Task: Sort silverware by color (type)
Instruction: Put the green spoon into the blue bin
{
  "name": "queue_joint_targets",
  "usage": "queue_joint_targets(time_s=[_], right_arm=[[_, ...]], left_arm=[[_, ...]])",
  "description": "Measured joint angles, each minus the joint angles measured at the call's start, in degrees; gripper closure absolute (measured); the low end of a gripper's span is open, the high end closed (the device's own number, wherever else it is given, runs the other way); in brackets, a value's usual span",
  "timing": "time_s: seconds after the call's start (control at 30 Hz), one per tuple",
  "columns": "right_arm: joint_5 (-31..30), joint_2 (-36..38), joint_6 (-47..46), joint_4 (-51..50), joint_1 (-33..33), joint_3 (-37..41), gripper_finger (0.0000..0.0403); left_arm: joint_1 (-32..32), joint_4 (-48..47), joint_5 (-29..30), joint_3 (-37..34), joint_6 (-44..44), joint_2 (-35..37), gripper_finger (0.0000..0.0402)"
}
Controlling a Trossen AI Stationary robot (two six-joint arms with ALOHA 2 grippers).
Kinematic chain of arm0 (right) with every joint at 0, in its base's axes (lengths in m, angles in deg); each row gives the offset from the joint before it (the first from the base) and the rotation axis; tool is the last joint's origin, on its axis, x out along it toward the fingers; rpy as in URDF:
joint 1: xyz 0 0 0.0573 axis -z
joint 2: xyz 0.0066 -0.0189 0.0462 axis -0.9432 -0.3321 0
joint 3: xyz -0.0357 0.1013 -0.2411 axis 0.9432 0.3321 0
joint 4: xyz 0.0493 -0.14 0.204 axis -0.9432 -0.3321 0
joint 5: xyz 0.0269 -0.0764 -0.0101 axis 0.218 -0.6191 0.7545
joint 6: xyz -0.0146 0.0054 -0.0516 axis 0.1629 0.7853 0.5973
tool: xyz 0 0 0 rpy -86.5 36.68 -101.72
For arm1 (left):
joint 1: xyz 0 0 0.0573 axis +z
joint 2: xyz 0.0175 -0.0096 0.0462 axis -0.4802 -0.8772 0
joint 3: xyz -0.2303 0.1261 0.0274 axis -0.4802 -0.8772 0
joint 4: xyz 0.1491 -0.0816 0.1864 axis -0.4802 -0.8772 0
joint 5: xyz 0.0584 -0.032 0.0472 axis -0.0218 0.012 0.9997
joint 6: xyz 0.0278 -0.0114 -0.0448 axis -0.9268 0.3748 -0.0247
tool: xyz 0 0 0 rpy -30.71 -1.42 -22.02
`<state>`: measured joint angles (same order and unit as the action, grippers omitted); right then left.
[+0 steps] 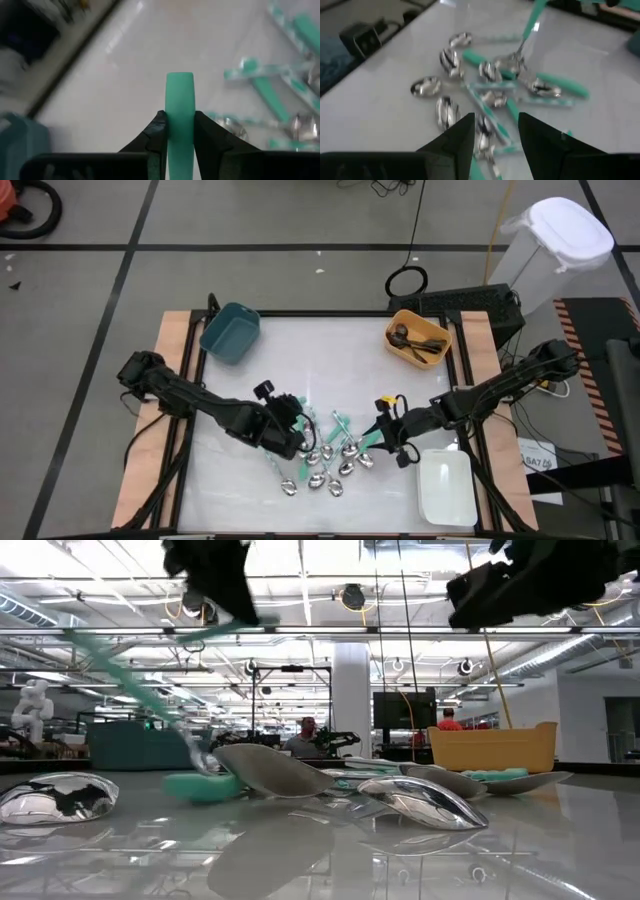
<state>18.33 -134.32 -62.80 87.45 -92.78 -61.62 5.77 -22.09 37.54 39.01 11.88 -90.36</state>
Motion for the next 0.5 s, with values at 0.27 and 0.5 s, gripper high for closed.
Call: queue_joint_targets(time_s=[0.27, 0.5], right_arm=[[0.1, 0.0, 0.9, 22.4, 0.0, 5.4, 0.0254], [0.0, 0.0, -1.1, 33.1, 0.0, 7.2, 0.0235]], left_arm=[[-3.0, 8.7, 12.8, 7.0, -9.3, 0.0, 0.0338], [-5.1, 29.7, 18.4, 7.0, -21.9, -2.4, 0.0338]])
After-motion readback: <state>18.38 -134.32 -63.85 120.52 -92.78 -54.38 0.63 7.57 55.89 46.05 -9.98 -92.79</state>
